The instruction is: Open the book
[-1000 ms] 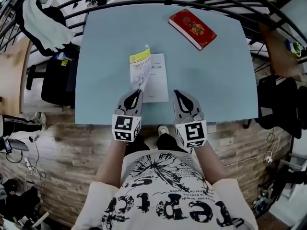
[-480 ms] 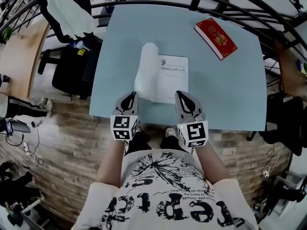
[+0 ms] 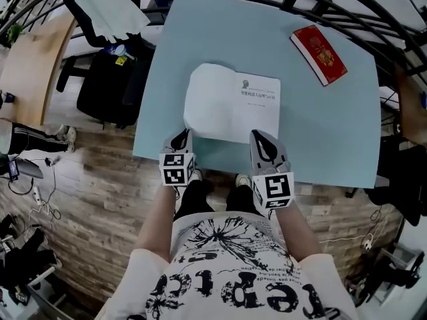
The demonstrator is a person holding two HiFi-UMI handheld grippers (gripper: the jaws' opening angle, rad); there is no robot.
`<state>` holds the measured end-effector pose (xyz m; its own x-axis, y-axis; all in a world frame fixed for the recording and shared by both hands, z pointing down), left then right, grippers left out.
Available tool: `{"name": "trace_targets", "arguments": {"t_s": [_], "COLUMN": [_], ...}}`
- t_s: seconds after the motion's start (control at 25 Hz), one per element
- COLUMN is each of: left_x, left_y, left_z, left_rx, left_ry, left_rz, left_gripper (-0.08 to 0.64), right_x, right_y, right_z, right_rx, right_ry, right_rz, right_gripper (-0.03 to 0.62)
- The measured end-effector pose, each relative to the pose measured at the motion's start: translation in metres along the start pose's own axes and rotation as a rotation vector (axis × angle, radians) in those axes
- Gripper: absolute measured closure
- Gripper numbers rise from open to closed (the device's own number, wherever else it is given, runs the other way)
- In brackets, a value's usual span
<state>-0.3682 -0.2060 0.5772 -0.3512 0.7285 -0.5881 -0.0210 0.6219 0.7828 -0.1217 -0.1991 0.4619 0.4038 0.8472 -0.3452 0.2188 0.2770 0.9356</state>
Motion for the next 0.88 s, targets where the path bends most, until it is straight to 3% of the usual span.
{"name": "trace_targets", "arguments": {"t_s": [0.28,0.48,0.68,0.88], "left_x": [-0.015,-0.014,0.002,0.019], "left_y": [0.021,0.022,0.006,-0.038], "left_z": [-0.019,-0.023,-0.026,-0.014], "left_rx": [0.133,0.137,0.098,0.032], "left_ry": [0.022,0.052,0.046,0.085], "left_rz": [-0.087,-0.117,-0.070,0.049], "left_gripper": [0.526,0.422,0.405,0.434], "right_x": [-0.009,-0.010,-0.005,0.002], "right_y": [0.010,0.008,-0.003,-0.023], "right_z": [-0.015,-0.024,-0.023,-0.017], "right_rx": [-0.012,-0.017,-0.018,-0.006], "right_ry": [0.005,0.018,0.041,0.054], "right_rz": [-0.031,-0.026,0.005,0.064], "right_gripper": [0.581,0.581,0.581,0.581]}}
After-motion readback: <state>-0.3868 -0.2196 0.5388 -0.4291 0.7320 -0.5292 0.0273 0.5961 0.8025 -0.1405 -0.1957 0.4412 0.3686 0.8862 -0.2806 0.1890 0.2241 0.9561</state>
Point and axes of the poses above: the fingertips, and each gripper's own axes: x backward along the fingers, z to its right, y out of its underside, the point moved 8 cm from there along x, backward along the fingers, and after that the axes turned 5 degrees about y, right-handed, at the moved point
